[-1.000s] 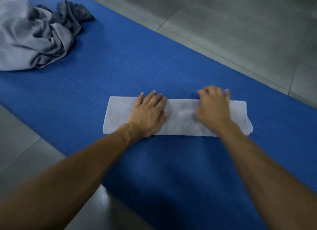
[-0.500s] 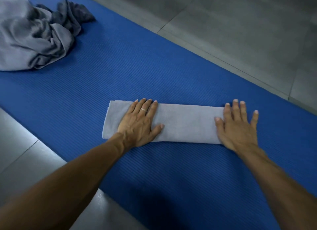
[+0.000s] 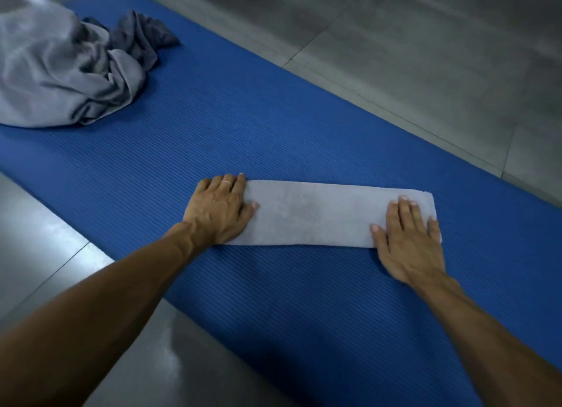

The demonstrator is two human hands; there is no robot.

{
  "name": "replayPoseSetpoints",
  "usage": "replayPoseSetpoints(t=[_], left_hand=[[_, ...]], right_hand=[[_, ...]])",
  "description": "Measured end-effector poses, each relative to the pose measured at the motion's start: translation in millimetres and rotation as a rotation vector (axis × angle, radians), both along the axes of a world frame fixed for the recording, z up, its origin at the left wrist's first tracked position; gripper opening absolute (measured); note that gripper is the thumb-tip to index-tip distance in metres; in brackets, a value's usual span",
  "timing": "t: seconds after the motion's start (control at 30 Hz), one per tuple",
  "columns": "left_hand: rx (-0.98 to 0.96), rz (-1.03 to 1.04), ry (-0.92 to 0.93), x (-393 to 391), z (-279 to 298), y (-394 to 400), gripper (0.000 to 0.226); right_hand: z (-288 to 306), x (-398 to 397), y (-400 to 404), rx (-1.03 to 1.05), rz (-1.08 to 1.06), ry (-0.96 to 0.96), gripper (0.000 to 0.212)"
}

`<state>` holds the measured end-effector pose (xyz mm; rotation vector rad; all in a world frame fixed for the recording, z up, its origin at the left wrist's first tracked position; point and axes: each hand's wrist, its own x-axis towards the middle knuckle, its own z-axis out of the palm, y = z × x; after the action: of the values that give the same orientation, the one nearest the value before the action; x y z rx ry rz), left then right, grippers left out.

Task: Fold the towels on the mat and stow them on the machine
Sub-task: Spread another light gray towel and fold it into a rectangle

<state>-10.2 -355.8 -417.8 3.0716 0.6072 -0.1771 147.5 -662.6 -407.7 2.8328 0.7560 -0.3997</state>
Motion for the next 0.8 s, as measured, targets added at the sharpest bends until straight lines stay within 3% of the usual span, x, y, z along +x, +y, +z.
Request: replayPoseSetpoints(t=[0.1,0.23,0.4,0.5,0.6,0.63,0.7,0.8], left_hand=[[-0.15,0.061,0.078,2.6,16.1,10.2,0.056],[-0.657,0.231,0.156,-7.0,29.8,22.8,0.055],[-0.867,0.312,0.19,-20.5,36.5,19.1,0.045],[-1.192,0.555,0.091,-24.7,42.6,10.9,0.03],[-1.448,0.727,0.132,-25.3,45.3,5.6,0.035],[-1.508,0.749,0.138,-25.2,45.3,4.1,0.036],[-1.59,0.753,0.124,-24.4,47.3,1.3,0.035],[-1.611,0.768,0.087,-19.6,60.5,-2.1,0.055]], right_hand=[[16.1,-32.4,35.3,0.156,0.117,0.012,0.063],[24.7,-82.1,74.5,0.255,0.308,0.116,0.064],[22.5,-111.8,86.9,0.394,0.363,0.192,0.064],[25.2,-126.1,88.0,0.496,0.418,0.267,0.077],[30.3,-143.7,98.9,0.525,0.46,0.315,0.098],[30.1,-149.1,103.3,0.57,0.454,0.289,0.095],[29.8,-154.8,110.3,0.749,0.389,0.224,0.069],[41.5,-148.0,110.4,0.968,0.089,0.373,0.028]])
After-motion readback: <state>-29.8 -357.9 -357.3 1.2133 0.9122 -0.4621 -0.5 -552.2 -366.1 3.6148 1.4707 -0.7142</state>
